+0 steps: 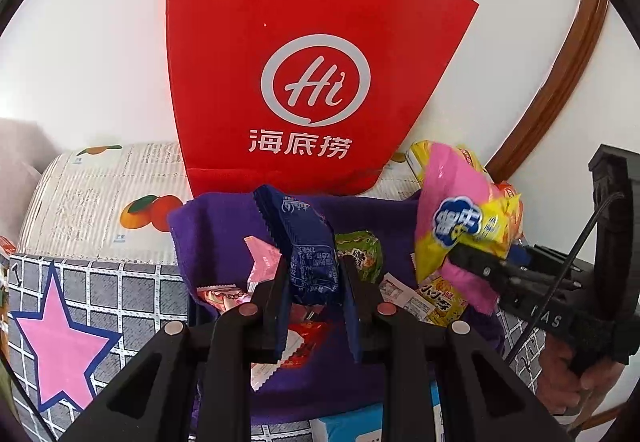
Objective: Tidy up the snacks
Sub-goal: 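Lower the blue candy and pink-yellow bag onto the towel and open both tools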
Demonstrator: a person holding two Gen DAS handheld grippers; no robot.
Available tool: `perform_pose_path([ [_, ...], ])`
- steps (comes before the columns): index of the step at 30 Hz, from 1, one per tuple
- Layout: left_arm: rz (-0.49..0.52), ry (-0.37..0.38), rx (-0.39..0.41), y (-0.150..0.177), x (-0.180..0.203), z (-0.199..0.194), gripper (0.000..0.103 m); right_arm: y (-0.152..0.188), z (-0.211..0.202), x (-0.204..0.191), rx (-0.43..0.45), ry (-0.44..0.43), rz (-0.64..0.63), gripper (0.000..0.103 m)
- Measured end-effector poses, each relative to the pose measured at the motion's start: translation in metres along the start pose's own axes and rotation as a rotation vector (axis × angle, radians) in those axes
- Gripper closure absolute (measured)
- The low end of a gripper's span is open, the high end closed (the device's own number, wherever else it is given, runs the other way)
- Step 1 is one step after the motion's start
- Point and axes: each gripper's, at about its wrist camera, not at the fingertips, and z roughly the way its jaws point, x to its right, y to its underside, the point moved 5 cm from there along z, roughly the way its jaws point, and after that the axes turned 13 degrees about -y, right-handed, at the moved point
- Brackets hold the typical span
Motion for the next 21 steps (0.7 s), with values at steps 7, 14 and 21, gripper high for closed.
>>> perform_pose_path([
  [7, 0.005, 0.007, -0.010, 0.002, 0.003, 0.004, 0.081, 0.007, 0.018, -0.008, -0.064, -0.023, -0.009, 0.058],
  [14, -0.005, 0.012, -0.013, 0.002, 0.000, 0.004, 0.081, 0.013, 0.029, -0.022, -0.104, -0.088, -0.049, 0.058],
  [21, -0.003, 0.009, -0.011, 0.002, 0.000, 0.003, 0.081, 0.020, 0.045, -0.031, -0.169, -0.049, -0.104, 0.057],
])
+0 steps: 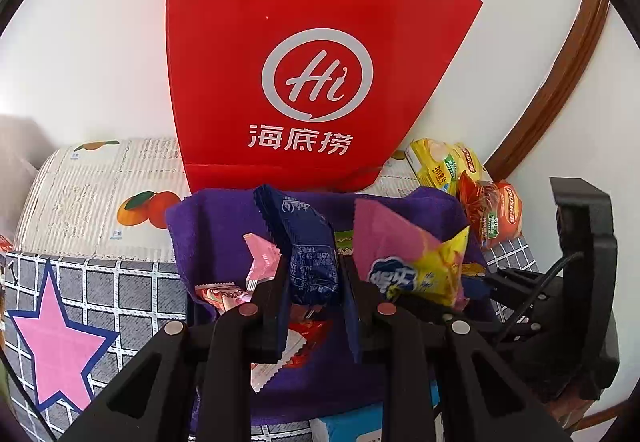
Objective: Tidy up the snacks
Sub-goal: 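Lower the blue candy and pink-yellow bag onto the towel and open both tools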
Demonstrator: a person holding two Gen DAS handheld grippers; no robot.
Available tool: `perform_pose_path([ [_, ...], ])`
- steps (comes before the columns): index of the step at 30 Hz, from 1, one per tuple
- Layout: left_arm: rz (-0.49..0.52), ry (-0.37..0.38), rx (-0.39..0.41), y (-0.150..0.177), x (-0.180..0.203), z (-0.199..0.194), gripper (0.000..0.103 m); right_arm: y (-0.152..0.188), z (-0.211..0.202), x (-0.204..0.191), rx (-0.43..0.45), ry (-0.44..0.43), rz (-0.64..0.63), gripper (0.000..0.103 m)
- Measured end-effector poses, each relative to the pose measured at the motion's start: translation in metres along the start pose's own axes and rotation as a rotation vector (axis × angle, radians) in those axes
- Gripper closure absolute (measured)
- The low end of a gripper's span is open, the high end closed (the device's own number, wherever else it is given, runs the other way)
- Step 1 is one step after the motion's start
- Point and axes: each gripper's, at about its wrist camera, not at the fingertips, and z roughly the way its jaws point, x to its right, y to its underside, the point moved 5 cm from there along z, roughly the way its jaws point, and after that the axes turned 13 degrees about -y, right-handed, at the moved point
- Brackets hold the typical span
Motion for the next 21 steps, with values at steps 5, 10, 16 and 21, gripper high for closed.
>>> perform_pose_path([
  [5, -0.004, -0.005, -0.001, 0.000, 0.000, -0.001, 0.081, 0.002, 0.009, -0.005, -0.031, 0.005, -0.024, 0.057],
  [10, -0.015, -0.012, -0.001, -0.001, -0.004, -0.002, 0.081, 0.004, 0.018, -0.005, -0.053, 0.007, -0.023, 0.057],
  [16, -0.021, -0.016, -0.001, -0.003, -0.006, -0.001, 0.081, 0.006, 0.034, -0.005, -0.098, 0.009, -0.032, 0.055],
  [21, -0.030, -0.023, -0.003, -0.004, -0.009, -0.001, 0.081, 0.004, 0.038, -0.002, -0.086, 0.008, -0.030, 0.055],
])
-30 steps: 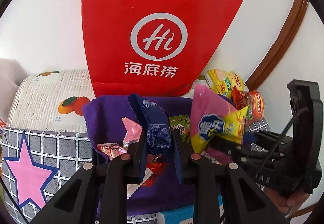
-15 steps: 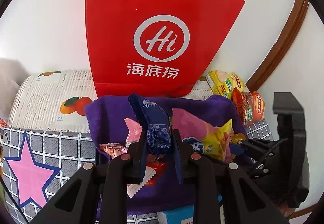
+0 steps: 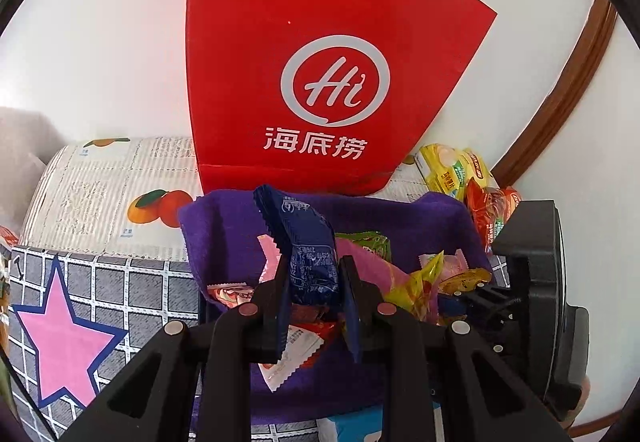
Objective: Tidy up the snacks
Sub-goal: 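Lower the blue candy and pink-yellow bag onto the towel and open both tools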
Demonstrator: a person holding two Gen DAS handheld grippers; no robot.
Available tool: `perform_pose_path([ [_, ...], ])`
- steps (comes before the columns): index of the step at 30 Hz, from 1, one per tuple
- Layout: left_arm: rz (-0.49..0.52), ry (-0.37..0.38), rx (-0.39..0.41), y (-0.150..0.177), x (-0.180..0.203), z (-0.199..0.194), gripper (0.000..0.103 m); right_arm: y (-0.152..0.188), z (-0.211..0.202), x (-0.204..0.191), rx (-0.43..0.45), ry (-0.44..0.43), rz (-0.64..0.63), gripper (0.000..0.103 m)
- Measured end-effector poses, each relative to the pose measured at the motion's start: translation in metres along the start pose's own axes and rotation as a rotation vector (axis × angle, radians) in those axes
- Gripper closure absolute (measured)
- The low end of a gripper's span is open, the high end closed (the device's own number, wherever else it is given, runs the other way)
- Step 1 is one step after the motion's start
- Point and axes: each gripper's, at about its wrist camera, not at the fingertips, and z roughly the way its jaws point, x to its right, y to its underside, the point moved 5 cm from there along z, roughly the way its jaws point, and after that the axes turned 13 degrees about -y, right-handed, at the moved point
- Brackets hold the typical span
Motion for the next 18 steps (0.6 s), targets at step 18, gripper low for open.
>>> perform_pose_path([
  [18, -0.010, -0.012, -0.012, 0.000, -0.007, 0.006, 0.081, -0.006, -0.017, 0.003, 0.048, 0.040, 0.036, 0.040],
])
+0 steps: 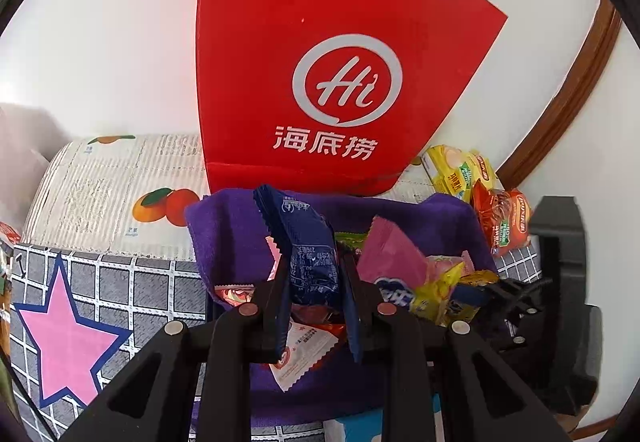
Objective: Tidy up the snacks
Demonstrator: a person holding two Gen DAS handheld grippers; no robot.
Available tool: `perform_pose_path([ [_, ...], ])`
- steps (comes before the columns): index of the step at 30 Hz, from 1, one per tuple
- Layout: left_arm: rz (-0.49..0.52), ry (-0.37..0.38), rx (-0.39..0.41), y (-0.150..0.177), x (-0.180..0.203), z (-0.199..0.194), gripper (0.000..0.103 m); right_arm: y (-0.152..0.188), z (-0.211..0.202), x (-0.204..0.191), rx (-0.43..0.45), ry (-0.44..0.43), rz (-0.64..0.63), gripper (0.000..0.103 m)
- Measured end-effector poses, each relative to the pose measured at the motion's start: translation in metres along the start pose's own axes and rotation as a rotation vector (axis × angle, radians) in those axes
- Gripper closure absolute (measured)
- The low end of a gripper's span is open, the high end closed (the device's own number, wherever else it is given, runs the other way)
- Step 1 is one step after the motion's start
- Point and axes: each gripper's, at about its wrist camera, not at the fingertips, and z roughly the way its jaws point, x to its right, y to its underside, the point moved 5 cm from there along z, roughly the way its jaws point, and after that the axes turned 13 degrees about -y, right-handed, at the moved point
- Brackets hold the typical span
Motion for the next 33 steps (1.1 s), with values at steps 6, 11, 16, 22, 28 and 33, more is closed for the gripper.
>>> perform_pose_path([
  [6, 0.004, 0.000, -0.001, 0.001, -0.001, 0.002, 0.081, -0.004, -0.020, 0.003, 0.051, -0.004, 0.016, 0.035],
  [11, 0.012, -0.004, -0.005, 0.002, 0.001, 0.003, 0.081, -0.006, -0.032, 0.004, 0.074, -0.015, 0.023, 0.031],
  [16, 0.023, -0.002, -0.008, 0.004, 0.005, 0.004, 0.081, -0.005, -0.039, 0.001, 0.079, -0.028, 0.020, 0.031],
  [22, 0.028, 0.006, -0.016, 0.006, 0.008, 0.006, 0.081, -0.003, -0.058, -0.004, 0.114, -0.018, -0.015, 0.031],
  [28, 0.038, 0.013, -0.020, 0.007, 0.011, 0.006, 0.081, -0.006, -0.083, 0.003, 0.181, -0.019, 0.009, 0.031],
  [33, 0.049, 0.034, -0.047, 0.011, 0.018, 0.012, 0.081, -0.008, -0.098, 0.012, 0.223, -0.034, 0.054, 0.031],
])
